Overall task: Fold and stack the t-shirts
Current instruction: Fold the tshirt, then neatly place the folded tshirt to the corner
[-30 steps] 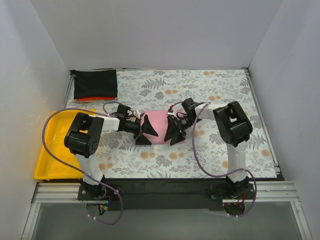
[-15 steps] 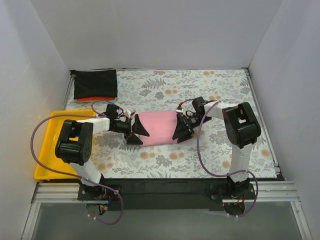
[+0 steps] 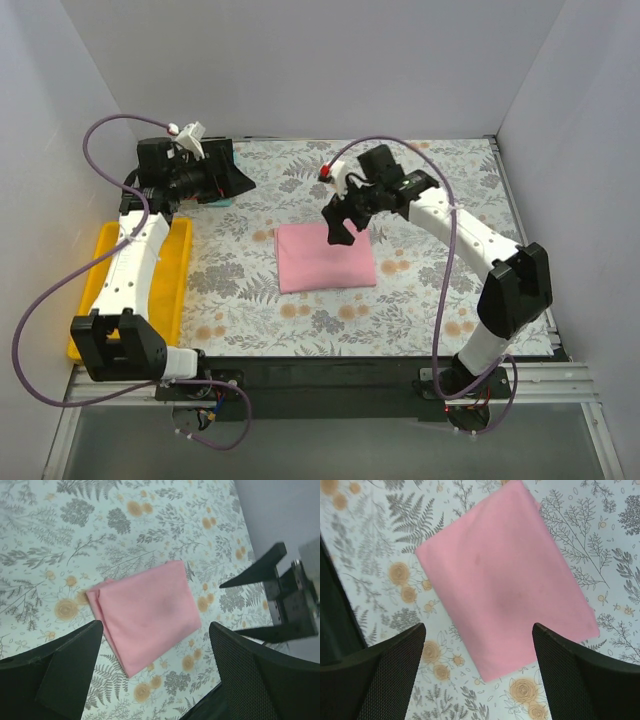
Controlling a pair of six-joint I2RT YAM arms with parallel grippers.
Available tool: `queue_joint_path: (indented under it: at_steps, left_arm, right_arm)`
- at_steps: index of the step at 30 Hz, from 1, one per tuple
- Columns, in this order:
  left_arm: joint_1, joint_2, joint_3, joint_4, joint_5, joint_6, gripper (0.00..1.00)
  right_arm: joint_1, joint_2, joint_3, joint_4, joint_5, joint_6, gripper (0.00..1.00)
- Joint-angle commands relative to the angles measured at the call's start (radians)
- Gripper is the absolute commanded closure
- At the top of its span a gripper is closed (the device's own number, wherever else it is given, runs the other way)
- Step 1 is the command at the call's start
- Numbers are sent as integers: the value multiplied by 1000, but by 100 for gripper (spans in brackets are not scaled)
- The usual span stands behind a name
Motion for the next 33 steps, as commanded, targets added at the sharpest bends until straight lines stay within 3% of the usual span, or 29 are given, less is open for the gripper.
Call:
queue_joint_path:
  at_steps: [1, 4, 7, 12, 16, 33]
  left_arm:
    - [56, 120, -22, -214, -54, 15, 13]
    - [61, 152, -40, -215, -78, 4, 13]
    - [76, 194, -36, -227, -104, 1, 13]
    - [110, 272, -43, -221, -104, -2, 13]
    - [116, 291, -62, -200, -66, -11, 13]
    - [139, 278, -98, -201, -46, -3, 13]
  right_arm:
    - [143, 3, -62, 57, 314, -64, 8]
    - [293, 31, -70, 88, 455, -81, 11]
    - [422, 80, -64, 104, 523, -95, 26]
    - [501, 182, -24, 122, 541, -78, 43]
    - [551, 274, 14, 137, 560, -69, 50]
    - [565, 464, 166, 139, 480, -33, 52]
